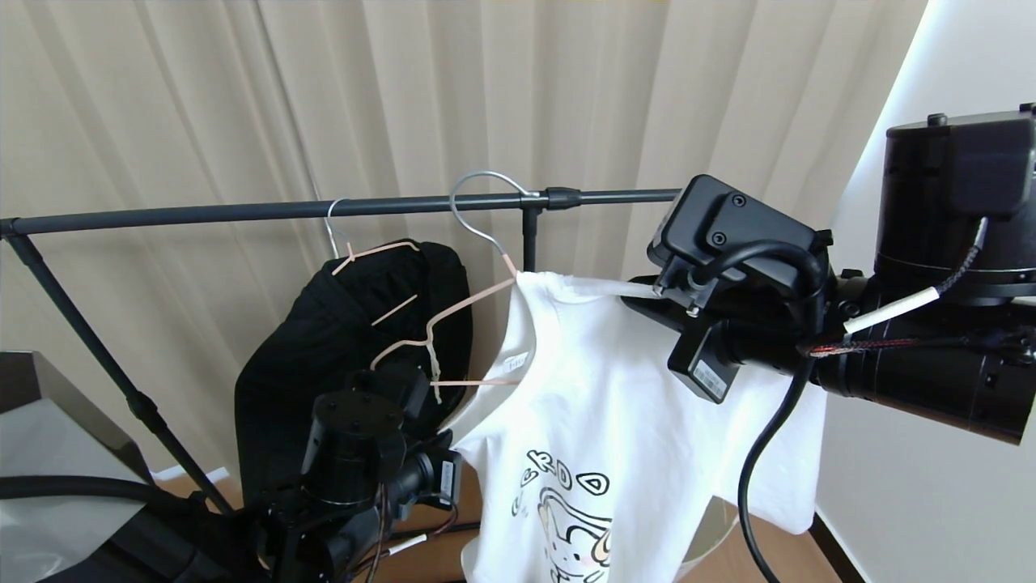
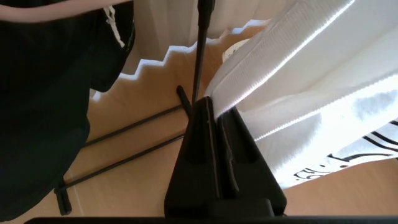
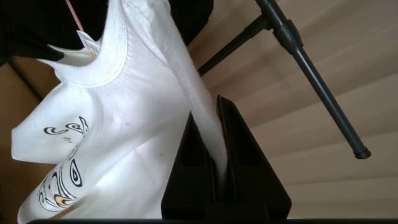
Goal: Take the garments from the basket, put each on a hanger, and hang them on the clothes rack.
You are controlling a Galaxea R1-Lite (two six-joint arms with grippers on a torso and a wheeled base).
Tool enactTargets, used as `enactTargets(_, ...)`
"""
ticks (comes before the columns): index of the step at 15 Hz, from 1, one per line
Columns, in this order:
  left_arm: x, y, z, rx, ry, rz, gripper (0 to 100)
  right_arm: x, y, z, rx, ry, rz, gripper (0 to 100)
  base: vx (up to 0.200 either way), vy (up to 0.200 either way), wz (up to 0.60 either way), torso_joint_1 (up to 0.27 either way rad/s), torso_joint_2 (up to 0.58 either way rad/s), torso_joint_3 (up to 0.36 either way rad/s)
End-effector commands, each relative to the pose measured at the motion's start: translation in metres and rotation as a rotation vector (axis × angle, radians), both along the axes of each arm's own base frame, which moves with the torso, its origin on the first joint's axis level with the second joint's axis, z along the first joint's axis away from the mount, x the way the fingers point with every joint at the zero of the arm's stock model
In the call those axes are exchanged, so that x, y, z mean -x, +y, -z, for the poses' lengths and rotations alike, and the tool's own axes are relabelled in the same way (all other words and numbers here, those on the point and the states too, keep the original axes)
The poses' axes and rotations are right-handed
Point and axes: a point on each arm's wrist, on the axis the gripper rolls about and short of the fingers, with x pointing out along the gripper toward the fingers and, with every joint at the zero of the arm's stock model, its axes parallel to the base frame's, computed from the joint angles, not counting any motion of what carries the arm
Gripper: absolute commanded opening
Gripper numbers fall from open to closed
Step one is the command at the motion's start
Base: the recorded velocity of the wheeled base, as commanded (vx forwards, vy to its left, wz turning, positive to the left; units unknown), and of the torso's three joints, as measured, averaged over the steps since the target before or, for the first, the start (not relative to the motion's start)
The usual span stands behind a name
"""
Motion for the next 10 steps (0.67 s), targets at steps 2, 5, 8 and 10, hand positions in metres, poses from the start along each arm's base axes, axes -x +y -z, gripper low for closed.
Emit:
enactTargets(2, -0.002, 0.003, -0.002, 0.004, -0.009, -0.013, 0, 0.002, -0.001, 0.001, 0.002, 0.002, 0.000, 0, 0.000, 0.000, 0.00, 0.000, 0.00, 0.000)
enactTargets(5, -0.005, 0.009, -0.006, 0.010, -0.021, -0.033, 0, 0.003, -0.003, 0.010, 0.018, 0.028, 0.002, 0, 0.000, 0.000, 0.00, 0.000, 0.00, 0.000)
enactTargets(8, -0.008, 0.012, -0.006, 0.001, -0.026, -0.041, 0, 0.004, -0.008, 0.021, 0.027, 0.065, 0.016, 0, 0.000, 0.000, 0.00, 0.000, 0.00, 0.000)
enactTargets(10, -0.009, 0.012, -0.007, 0.002, -0.029, -0.044, 0, 0.003, -0.012, 0.024, 0.031, 0.072, 0.024, 0, 0.000, 0.000, 0.00, 0.000, 0.00, 0.000)
